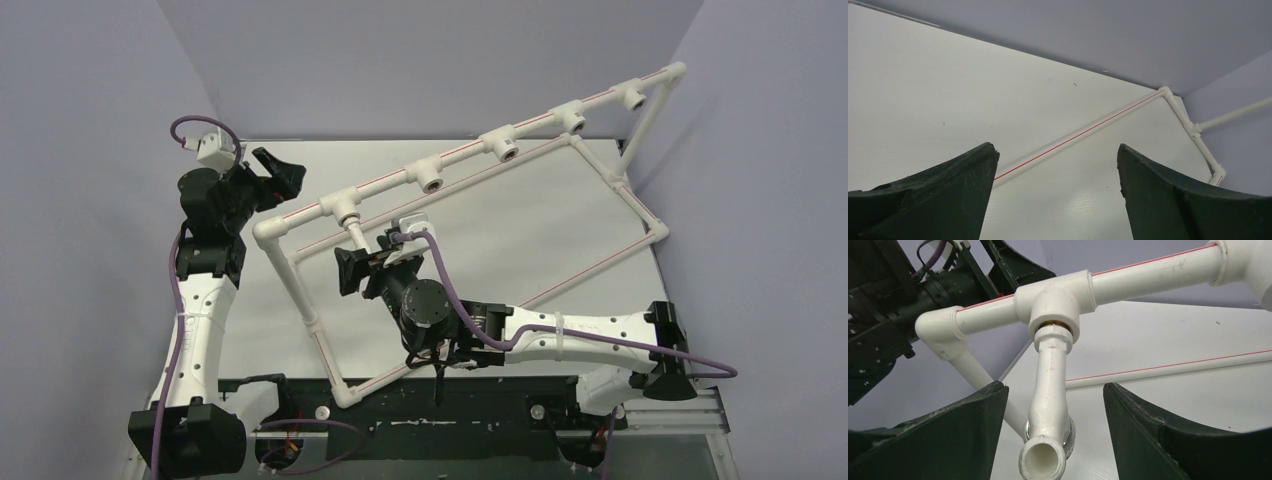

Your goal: Install the water faucets

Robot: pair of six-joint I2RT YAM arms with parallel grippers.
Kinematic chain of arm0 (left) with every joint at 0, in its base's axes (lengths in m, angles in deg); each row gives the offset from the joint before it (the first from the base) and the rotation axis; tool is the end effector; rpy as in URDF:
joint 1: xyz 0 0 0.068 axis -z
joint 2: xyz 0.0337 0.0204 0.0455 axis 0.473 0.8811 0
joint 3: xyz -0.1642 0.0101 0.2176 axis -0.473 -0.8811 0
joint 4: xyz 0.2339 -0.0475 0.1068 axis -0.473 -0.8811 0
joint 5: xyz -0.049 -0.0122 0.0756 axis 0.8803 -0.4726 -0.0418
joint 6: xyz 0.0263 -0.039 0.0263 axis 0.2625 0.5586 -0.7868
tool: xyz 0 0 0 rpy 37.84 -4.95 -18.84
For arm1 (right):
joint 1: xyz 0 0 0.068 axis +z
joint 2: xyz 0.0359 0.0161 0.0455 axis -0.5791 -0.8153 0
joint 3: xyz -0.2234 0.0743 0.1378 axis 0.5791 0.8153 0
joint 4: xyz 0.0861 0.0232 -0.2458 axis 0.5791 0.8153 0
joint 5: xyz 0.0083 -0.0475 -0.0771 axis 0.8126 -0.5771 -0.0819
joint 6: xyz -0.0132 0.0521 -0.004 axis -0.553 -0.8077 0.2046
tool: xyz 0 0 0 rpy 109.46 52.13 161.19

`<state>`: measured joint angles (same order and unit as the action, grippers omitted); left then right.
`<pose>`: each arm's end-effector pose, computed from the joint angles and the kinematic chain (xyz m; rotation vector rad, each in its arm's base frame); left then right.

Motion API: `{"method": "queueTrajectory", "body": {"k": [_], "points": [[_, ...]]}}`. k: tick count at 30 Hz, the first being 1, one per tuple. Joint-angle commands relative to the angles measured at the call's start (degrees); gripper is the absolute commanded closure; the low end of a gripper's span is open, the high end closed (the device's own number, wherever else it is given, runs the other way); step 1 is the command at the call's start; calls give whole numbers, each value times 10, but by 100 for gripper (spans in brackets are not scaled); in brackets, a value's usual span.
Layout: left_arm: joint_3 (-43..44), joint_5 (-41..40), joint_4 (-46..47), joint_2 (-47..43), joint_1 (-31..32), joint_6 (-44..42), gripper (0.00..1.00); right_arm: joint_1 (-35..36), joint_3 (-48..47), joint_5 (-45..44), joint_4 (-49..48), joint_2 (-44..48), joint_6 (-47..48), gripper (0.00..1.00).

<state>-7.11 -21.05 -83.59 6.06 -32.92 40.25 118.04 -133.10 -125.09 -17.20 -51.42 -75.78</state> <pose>0.2479 0.0099 0.3804 -0.2826 1.7332 -0.5588 0.0689 0.3306 0.4032 -0.2101 1.5580 0.7750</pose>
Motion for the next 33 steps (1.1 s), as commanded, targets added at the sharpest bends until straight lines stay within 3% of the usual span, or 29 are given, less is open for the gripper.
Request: {"method": "queueTrajectory", "body": {"k": [1,9,16,27,33], "points": [[10,9,34,-7,-5,4,13,4,-17,-29,-7,-3,8,31],[11,9,34,-6,-5,4,13,-5,2,-15,-28,-1,-14,53],[10,9,34,-7,-5,3,13,-13,23,4,-57,8,-64,100],[10,9,34,-7,-5,3,13,-48,122,73,-194,48,-315,100],[10,9,34,-7,-5,4,13,-49,139,85,-280,43,-400,100]]}}
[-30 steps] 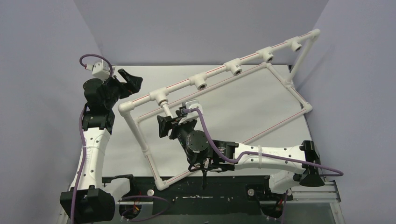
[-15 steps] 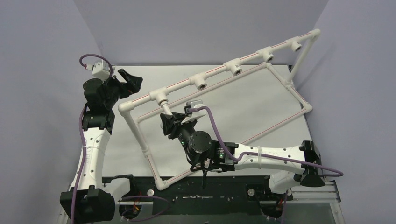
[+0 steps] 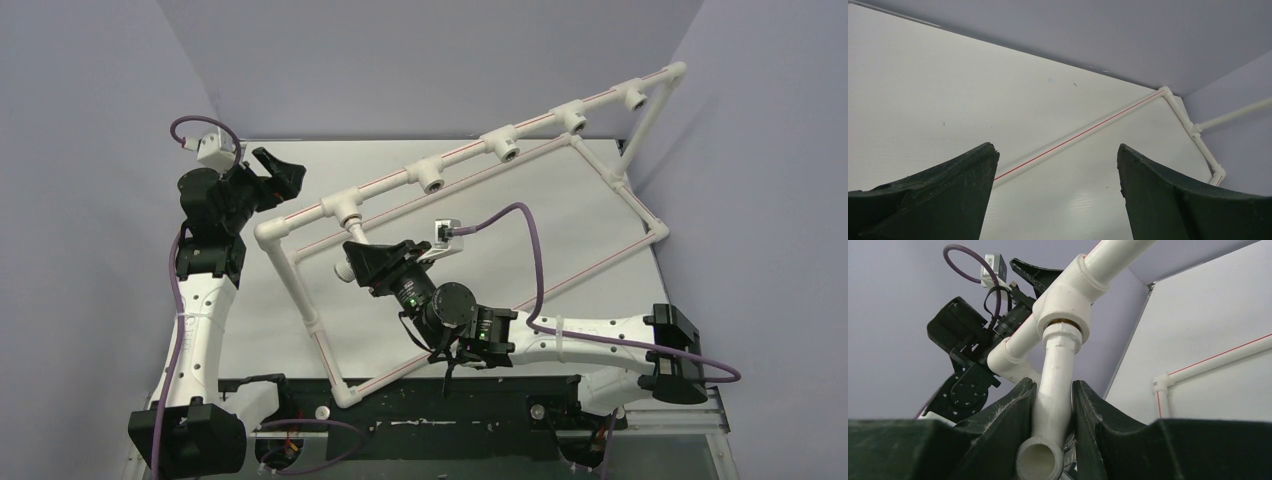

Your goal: Install the water faucets

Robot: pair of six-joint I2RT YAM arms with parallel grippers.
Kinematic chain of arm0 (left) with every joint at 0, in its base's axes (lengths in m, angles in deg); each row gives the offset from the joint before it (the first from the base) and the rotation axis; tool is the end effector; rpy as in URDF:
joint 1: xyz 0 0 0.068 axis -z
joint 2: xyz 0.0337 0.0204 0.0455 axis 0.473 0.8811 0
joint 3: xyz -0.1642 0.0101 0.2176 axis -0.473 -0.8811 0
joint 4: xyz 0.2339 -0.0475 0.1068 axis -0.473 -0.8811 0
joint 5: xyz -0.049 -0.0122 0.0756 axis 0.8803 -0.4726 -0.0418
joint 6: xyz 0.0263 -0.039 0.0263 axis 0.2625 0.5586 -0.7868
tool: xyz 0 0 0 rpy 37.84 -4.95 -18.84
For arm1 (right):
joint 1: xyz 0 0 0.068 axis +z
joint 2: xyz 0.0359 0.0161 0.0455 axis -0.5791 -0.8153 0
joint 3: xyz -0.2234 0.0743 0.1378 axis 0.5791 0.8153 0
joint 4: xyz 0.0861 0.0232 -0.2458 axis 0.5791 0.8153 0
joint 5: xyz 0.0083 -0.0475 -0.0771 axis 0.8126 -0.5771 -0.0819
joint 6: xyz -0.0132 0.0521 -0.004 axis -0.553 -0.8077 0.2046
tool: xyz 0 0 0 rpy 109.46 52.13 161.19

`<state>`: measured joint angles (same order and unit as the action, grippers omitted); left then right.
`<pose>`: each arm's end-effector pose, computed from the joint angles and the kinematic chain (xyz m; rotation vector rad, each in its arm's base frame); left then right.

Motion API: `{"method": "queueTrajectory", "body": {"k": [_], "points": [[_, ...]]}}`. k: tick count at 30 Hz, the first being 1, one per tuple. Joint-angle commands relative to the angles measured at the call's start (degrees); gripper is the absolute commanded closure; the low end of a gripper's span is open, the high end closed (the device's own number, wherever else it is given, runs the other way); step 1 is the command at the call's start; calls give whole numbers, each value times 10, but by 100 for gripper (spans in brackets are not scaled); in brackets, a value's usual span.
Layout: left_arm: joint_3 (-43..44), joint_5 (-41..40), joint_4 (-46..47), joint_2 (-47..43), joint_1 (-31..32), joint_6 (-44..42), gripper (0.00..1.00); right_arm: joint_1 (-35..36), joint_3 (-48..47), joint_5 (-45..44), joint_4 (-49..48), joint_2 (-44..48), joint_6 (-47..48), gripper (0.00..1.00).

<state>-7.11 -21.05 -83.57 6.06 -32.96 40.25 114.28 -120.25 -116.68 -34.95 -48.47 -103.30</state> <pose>0.2479 0.0101 0.3805 -0.2831 1.7327 -0.5583 0.0843 0.3143 0.3717 0.1690 1.5352 1.3105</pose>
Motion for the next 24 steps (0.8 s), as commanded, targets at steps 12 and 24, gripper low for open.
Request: {"method": "queueTrajectory", "body": {"k": [12,24], "points": [[10,8,33,-6,-4,3,13,-12,-30,4,-64,11,-343,100],[11,8,33,-3,-4,3,13,-11,-34,-13,-37,9,-357,100]]}}
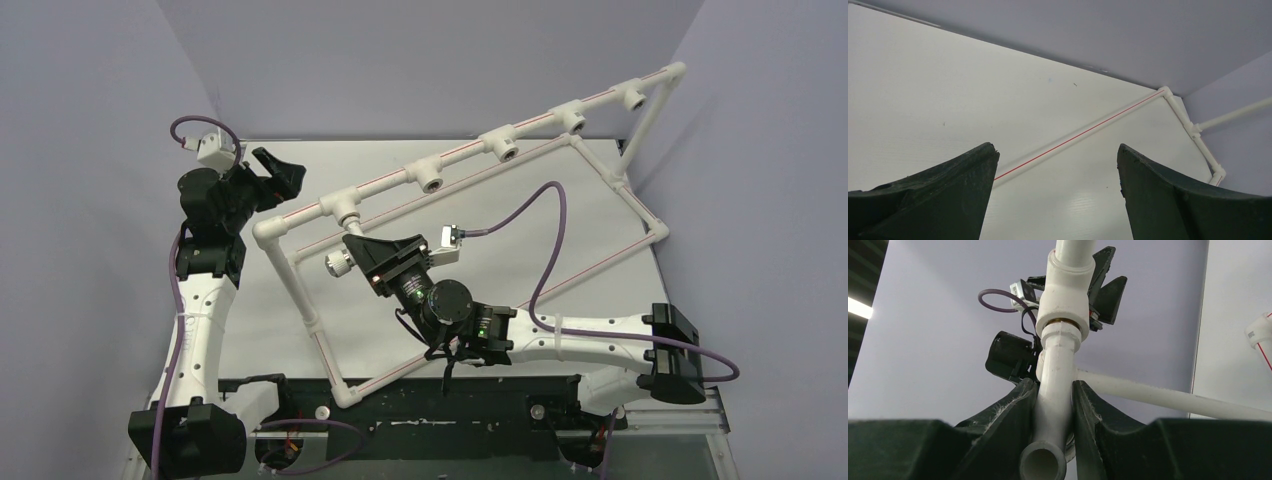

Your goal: Install the water faucets

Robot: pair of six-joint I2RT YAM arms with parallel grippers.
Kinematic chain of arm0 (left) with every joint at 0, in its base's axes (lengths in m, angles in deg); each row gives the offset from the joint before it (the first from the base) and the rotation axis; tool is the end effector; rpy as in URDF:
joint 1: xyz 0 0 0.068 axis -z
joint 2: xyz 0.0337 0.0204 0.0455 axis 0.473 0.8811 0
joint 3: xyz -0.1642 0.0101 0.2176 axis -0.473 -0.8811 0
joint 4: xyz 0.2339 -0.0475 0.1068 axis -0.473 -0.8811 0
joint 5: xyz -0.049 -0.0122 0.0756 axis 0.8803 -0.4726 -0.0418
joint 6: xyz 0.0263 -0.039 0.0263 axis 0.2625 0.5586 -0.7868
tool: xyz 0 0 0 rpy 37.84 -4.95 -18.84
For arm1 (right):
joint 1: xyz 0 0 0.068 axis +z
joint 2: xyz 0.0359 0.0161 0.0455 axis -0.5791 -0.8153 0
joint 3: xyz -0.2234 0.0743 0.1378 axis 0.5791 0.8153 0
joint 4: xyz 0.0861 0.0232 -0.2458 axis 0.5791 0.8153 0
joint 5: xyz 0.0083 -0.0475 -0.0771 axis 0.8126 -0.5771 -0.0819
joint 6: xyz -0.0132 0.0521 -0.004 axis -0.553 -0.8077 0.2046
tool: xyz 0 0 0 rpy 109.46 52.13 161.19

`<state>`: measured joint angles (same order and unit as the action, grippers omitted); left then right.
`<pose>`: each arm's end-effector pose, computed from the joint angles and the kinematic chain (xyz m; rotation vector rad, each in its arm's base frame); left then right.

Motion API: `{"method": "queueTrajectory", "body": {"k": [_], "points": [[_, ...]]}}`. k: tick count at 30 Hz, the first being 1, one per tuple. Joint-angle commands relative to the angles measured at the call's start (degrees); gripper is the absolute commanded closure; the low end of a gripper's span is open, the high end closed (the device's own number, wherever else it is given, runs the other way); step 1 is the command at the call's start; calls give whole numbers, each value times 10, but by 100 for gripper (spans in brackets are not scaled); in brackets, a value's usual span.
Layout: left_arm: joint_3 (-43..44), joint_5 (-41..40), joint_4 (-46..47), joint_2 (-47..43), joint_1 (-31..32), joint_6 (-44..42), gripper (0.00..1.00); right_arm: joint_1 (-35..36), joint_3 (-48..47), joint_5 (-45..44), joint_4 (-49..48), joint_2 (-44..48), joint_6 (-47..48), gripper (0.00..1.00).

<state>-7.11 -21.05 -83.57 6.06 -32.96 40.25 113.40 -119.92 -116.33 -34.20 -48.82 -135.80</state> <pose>0.2479 0.0101 0.3805 -0.2831 1.7327 -0.5583 0.0894 0.3149 0.3666 0.6382 1.5604 1.7158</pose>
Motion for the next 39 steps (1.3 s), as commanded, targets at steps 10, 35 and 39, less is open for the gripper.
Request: {"method": "queueTrajectory", "body": {"k": [10,35,39], "points": [[11,7,32,-2,-4,3,13,-5,-16,-10,37,40,5,33],[11,6,31,-1,-4,2,13,-6,-40,40,169,178,611,20],[11,7,31,-1,-4,3,13,-8,-71,98,196,178,737,21]]}}
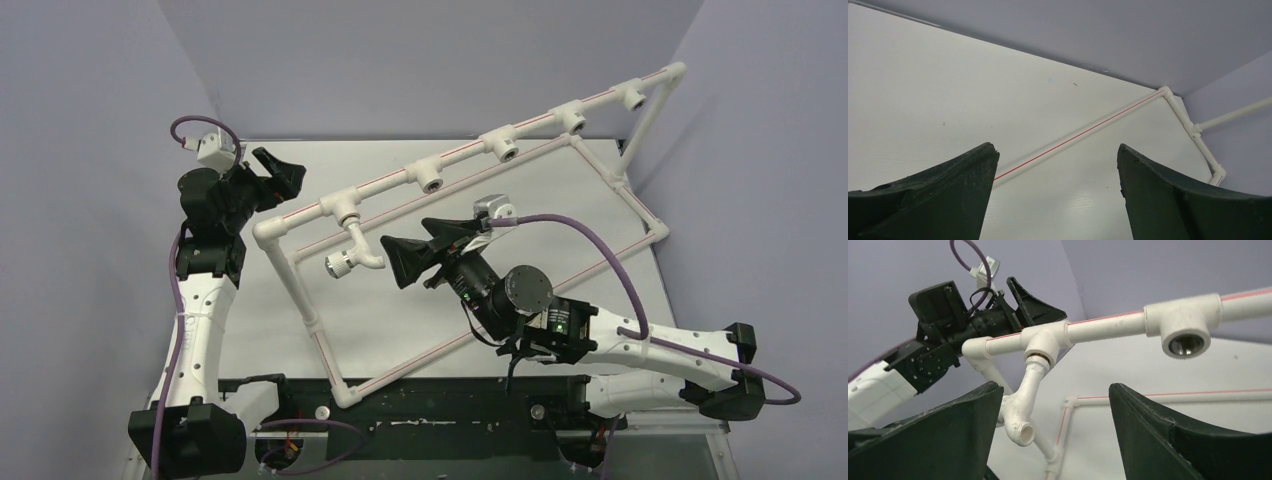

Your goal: Install the water faucets

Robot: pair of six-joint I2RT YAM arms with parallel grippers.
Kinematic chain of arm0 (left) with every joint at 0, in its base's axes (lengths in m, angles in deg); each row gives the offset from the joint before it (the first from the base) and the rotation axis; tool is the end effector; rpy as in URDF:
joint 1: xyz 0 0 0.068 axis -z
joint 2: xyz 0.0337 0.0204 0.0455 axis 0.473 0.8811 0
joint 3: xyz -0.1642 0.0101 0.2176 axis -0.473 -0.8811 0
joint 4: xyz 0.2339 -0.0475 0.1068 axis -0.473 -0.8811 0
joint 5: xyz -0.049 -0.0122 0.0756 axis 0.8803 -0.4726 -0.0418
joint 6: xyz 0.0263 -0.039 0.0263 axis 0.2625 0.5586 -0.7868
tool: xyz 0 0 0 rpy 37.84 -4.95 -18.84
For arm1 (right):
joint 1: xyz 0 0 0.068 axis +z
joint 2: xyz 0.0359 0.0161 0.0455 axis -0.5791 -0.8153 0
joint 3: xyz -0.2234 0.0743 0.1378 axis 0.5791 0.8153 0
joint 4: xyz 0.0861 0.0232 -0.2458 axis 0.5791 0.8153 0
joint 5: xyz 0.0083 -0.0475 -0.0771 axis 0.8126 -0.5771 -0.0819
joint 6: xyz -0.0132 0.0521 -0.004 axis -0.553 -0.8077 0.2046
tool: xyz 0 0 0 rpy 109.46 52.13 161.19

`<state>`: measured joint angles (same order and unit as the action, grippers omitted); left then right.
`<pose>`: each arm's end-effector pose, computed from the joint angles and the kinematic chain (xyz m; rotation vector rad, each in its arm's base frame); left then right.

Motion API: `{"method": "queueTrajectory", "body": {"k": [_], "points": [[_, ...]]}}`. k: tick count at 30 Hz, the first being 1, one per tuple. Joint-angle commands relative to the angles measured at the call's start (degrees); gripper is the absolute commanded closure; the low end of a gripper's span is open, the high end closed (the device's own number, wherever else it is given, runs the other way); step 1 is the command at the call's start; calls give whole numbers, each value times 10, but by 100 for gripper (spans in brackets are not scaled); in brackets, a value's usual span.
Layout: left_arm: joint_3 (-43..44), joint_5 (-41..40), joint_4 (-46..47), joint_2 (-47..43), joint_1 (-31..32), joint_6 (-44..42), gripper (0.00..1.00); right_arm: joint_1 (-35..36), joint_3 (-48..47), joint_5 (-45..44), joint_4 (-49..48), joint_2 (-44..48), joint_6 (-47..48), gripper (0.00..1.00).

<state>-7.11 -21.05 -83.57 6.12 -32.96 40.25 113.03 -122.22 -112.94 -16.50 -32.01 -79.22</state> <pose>0.2482 0.0101 0.3802 -0.2835 1.7337 -0.5583 0.0731 0.2385 0.4289 -0.1885 1.4638 1.0043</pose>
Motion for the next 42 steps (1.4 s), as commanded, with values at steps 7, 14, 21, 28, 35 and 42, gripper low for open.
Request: {"method": "queueTrajectory", "body": {"k": [7,14,21,28,35,42], "points": [[10,7,32,0,-4,4,13,-2,-91,190,76,15,409,23],[11,7,32,1,-4,4,13,8,-79,296,118,24,645,19],[11,11,32,5,-4,5,13,54,-85,236,141,5,782,17],[10,9,32,5,-4,6,14,88,-94,168,163,-42,874,16],[11,11,32,5,-4,7,13,92,-37,57,24,-95,1040,17],[10,11,32,4,-4,7,13,84,-40,32,-31,-141,1096,22]]}}
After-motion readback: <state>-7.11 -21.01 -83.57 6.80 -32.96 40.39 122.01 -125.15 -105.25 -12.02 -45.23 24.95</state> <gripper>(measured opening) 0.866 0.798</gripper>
